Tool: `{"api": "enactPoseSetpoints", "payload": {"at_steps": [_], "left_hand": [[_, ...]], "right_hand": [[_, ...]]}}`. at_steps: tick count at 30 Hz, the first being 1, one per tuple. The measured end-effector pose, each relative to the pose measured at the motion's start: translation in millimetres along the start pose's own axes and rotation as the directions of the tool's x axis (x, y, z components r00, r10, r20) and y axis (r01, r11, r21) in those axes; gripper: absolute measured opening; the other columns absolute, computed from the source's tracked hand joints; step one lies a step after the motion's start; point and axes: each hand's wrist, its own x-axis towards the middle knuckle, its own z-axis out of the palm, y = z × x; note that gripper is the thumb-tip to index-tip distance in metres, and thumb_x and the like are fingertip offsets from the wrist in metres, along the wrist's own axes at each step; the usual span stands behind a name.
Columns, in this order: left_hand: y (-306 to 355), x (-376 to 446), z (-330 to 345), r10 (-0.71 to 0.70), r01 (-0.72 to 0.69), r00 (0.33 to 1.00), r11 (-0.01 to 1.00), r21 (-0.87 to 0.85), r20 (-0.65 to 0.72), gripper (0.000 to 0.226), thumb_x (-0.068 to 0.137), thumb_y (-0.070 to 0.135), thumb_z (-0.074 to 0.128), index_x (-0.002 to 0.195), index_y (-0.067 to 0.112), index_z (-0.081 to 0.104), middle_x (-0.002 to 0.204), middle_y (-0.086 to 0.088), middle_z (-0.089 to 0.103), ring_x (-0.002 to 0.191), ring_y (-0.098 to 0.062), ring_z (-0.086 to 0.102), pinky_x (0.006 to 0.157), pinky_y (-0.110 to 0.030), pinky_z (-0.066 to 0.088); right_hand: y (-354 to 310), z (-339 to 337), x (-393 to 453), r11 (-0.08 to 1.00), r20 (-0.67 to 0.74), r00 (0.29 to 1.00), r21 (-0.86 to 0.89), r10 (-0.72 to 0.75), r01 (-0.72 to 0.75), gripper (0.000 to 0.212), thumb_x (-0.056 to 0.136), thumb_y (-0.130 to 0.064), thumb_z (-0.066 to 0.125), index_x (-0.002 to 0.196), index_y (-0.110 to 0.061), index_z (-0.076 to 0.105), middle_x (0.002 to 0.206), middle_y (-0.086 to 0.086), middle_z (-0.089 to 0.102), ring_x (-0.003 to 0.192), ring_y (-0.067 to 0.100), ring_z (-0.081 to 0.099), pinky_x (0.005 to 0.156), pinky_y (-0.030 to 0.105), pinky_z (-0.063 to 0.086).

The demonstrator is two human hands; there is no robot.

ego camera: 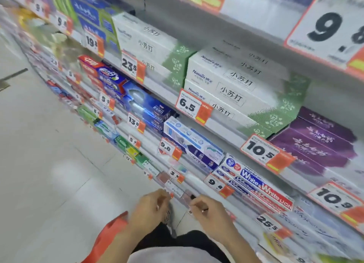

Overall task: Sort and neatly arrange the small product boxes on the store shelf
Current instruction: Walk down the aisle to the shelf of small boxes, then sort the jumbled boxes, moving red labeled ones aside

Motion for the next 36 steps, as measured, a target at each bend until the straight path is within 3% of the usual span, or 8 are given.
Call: {"api": "enactPoseSetpoints", "payload": {"at_steps": [3, 8, 12, 16, 20, 25, 32, 36], "left_hand": [[2, 4, -6, 0.07, -0.076, 0.995, 0.994, 0.079, 0.077, 0.01, 0.094, 0.033, 0.053, 0.092, 0.031, 0.063, 0.079, 0.017, 0.067, 0.071, -0.003, 0.06, 0.072, -0.029, 0.052], [0, -1, -16, 0.143, -0.177, 0.967, 0.972, 0.152, 0.21, 0.021, 0.094, 0.029, 0.055, 0.08, 0.044, 0.054, 0.074, 0.021, 0.064, 0.067, 0.001, 0.06, 0.066, -0.019, 0.049], [-15, 9, -16, 0.198, -0.247, 0.947, 0.952, 0.179, 0.251, 0.014, 0.094, 0.027, 0.056, 0.085, 0.037, 0.059, 0.07, 0.015, 0.065, 0.067, 0.0, 0.062, 0.062, -0.015, 0.045], [-37, 35, -8, 0.225, -0.272, 0.93, 0.953, 0.132, 0.291, 0.012, 0.094, 0.024, 0.057, 0.088, 0.032, 0.063, 0.077, 0.011, 0.069, 0.072, -0.002, 0.065, 0.072, -0.022, 0.051], [-67, 80, 7, 0.267, -0.327, 0.906, 0.935, 0.14, 0.328, 0.009, 0.093, 0.027, 0.059, 0.088, 0.031, 0.065, 0.08, 0.014, 0.069, 0.076, -0.002, 0.063, 0.071, -0.02, 0.05], [-122, 156, 38, 0.372, -0.447, 0.854, 0.882, 0.148, 0.362, 0.017, 0.091, 0.022, 0.062, 0.083, 0.036, 0.061, 0.079, 0.018, 0.067, 0.079, 0.001, 0.062, 0.067, -0.011, 0.044], [-204, 243, 97, 0.576, -0.594, 0.792, 0.804, 0.037, 0.2, 0.015, 0.088, 0.01, 0.063, 0.089, 0.023, 0.069, 0.084, 0.014, 0.066, 0.084, 0.002, 0.06, 0.07, -0.002, 0.039], [-248, 270, 118, 0.682, -0.683, 0.728, 0.73, -0.01, 0.068, 0.016, 0.088, 0.011, 0.064, 0.088, 0.026, 0.068, 0.088, 0.018, 0.066, 0.087, 0.002, 0.059, 0.074, -0.001, 0.038]], "right_hand": [[2, 13, -2, 0.997, -0.083, 0.996, 0.069, 0.041, -0.036, 0.006, 0.092, -0.029, 0.063, 0.092, -0.028, 0.069, 0.09, -0.007, 0.073, 0.087, 0.003, 0.066, 0.083, 0.024, 0.054], [14, 40, -18, 0.977, -0.202, 0.974, 0.203, 0.101, -0.059, 0.005, 0.094, -0.023, 0.063, 0.094, -0.023, 0.069, 0.09, -0.008, 0.073, 0.084, 0.002, 0.066, 0.076, 0.015, 0.048], [28, 64, -25, 0.953, -0.284, 0.948, 0.298, 0.143, -0.055, 0.008, 0.096, -0.018, 0.061, 0.097, -0.016, 0.068, 0.085, -0.008, 0.071, 0.076, 0.0, 0.063, 0.074, 0.01, 0.046], [43, 89, -21, 0.942, -0.39, 0.9, 0.331, 0.193, -0.058, 0.006, 0.092, -0.012, 0.065, 0.092, -0.017, 0.07, 0.077, 0.005, 0.067, 0.07, 0.008, 0.06, 0.072, 0.015, 0.046], [64, 119, 13, 0.931, -0.482, 0.837, 0.355, 0.26, -0.085, 0.012, 0.087, -0.013, 0.069, 0.086, -0.025, 0.069, 0.071, -0.006, 0.064, 0.068, 0.001, 0.059, 0.069, 0.012, 0.046], [102, 158, 102, 0.91, -0.562, 0.762, 0.406, 0.321, -0.084, 0.013, 0.083, -0.009, 0.072, 0.089, -0.02, 0.071, 0.078, -0.004, 0.07, 0.071, 0.002, 0.063, 0.07, 0.015, 0.05], [170, 208, 223, 0.954, -0.675, 0.71, 0.298, 0.201, 0.014, 0.018, 0.08, -0.006, 0.074, 0.087, -0.023, 0.069, 0.076, -0.006, 0.068, 0.067, 0.0, 0.061, 0.065, 0.008, 0.046], [202, 241, 255, 0.983, -0.751, 0.656, 0.166, 0.075, 0.078, 0.016, 0.08, -0.01, 0.076, 0.088, -0.022, 0.069, 0.077, -0.007, 0.067, 0.067, 0.004, 0.062, 0.064, 0.013, 0.048]]}}
